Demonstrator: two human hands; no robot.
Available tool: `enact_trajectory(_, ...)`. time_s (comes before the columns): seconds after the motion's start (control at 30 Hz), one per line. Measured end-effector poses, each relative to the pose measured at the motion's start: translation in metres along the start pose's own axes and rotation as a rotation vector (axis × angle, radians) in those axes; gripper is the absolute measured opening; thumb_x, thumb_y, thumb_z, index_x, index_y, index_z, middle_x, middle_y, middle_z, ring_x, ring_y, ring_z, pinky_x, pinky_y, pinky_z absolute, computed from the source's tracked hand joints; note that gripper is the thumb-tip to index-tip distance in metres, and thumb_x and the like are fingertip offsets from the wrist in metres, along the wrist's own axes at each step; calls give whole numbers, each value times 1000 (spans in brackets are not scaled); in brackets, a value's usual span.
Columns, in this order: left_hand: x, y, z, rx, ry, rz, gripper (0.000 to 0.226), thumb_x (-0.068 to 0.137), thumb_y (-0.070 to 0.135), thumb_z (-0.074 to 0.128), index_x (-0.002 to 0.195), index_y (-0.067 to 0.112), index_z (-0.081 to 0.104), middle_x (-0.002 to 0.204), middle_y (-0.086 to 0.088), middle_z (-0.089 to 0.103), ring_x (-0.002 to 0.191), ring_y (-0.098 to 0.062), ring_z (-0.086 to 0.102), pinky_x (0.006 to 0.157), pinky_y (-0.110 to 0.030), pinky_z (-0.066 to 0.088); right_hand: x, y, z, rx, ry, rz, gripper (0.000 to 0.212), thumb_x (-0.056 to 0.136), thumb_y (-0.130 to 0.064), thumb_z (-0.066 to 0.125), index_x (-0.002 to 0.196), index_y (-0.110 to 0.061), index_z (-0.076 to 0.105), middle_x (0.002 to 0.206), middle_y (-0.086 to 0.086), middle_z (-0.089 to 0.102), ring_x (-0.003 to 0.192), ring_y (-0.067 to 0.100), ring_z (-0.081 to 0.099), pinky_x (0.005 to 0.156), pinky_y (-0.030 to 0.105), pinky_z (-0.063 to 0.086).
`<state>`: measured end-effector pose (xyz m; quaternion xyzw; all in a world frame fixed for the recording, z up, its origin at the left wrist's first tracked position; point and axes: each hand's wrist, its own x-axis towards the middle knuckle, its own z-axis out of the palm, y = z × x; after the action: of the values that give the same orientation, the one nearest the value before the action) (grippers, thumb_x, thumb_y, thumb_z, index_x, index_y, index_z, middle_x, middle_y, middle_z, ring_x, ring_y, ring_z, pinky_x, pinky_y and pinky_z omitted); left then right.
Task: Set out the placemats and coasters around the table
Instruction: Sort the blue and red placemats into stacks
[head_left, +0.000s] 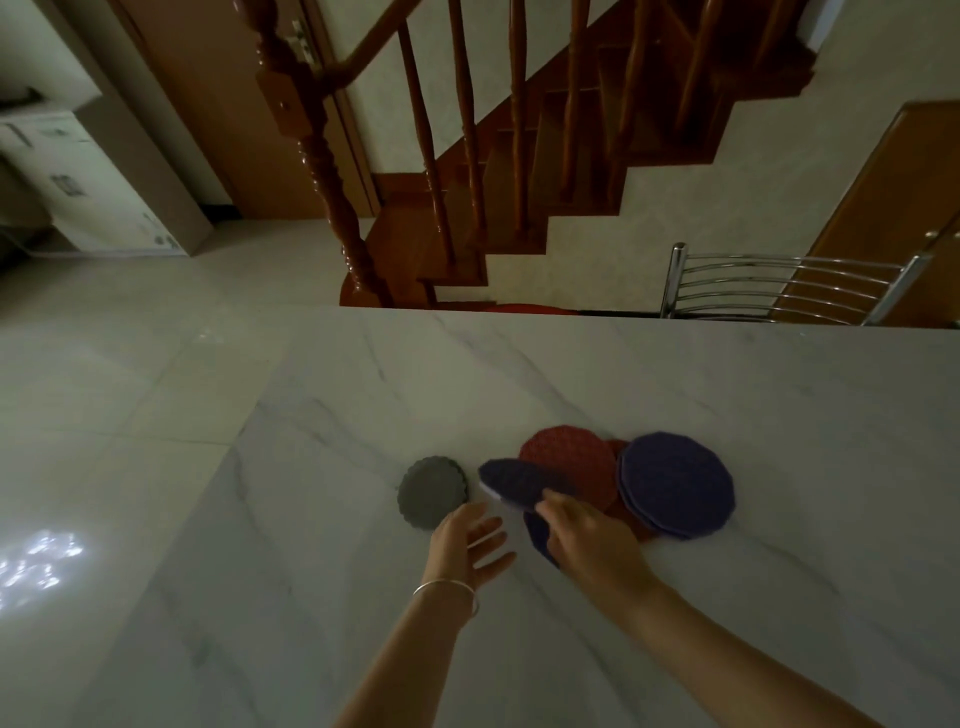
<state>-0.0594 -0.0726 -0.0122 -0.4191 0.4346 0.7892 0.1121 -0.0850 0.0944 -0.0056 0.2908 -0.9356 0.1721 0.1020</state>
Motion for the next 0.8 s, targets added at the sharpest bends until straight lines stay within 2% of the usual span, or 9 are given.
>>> enact_trajectory(0.2, -18, -9, -36, -18, 11, -29, 22, 79, 21, 63, 97, 9, 66, 92, -17, 70, 90, -32, 67, 71, -41, 58, -41, -45, 13, 12, -160, -122, 52, 35, -23, 92, 84, -19, 74, 89, -1, 75, 72, 11, 71, 42, 15, 50)
enact_trajectory(0.3, -25, -16, -51, -11, 17, -32, 20, 80, 15, 61, 98, 6, 64, 87, -18, 71, 85, -34, 68, 67, -41, 58, -49, -59, 17, 20, -209, -140, 52, 35, -27, 89, 84, -23, 74, 87, -4, 75, 69, 9, 69, 40, 16, 48)
enact_trajectory(0.47, -32, -24, -69, 64, 68, 10, 25, 87, -5, 48, 108, 5, 58, 99, -20, 64, 93, -38, 64, 66, -44, 56, -52, -56, 19, 41, -208, -265, 30, 64, -28, 74, 94, -22, 70, 90, -4, 72, 69, 13, 66, 41, 19, 48)
enact_trajectory(0.5, -33, -23, -71, 76, 71, 14, 27, 87, -5, 48, 110, 5, 58, 102, -21, 63, 96, -39, 63, 66, -44, 55, -46, -50, 19, 54, -186, -220, 29, 69, -27, 74, 97, -19, 69, 91, -2, 72, 71, 16, 67, 44, 21, 50)
enact_trajectory(0.57, -35, -21, -77, 84, 73, 19, 26, 87, -5, 48, 109, 7, 57, 102, -20, 62, 96, -38, 62, 65, -43, 55, -29, -34, 17, 56, -153, 4, 36, 72, -21, 75, 106, -13, 67, 101, 6, 70, 87, 24, 68, 55, 27, 56)
enact_trajectory(0.6, -36, -20, -80, 81, 77, 22, 25, 87, -5, 48, 107, 8, 57, 101, -19, 62, 94, -36, 62, 64, -43, 55, -18, -23, 16, 28, -178, 134, 41, 79, -21, 70, 117, -11, 61, 116, 11, 64, 103, 29, 63, 70, 33, 57)
enact_trajectory(0.67, -36, -19, -87, 81, 85, 32, 24, 87, -4, 49, 105, 9, 58, 100, -18, 62, 91, -34, 63, 63, -42, 56, -2, 0, 17, -60, -329, 313, 53, 91, -28, 53, 139, -12, 37, 147, 13, 36, 132, 31, 36, 98, 39, 44)
enact_trajectory(0.73, -37, -18, -94, 90, 92, 49, 23, 88, -2, 50, 105, 10, 59, 101, -17, 63, 91, -33, 64, 63, -42, 56, 9, 17, 21, -115, -439, 370, 62, 93, -34, 49, 145, -16, 23, 155, 11, 15, 138, 31, 22, 107, 40, 34)
enact_trajectory(0.8, -38, -17, -100, 82, 95, 62, 22, 89, -1, 51, 105, 11, 60, 101, -17, 64, 91, -33, 64, 67, -43, 57, 15, 28, 28, -159, -491, 343, 62, 91, -33, 53, 144, -17, 24, 155, 12, 13, 138, 33, 22, 107, 41, 33)
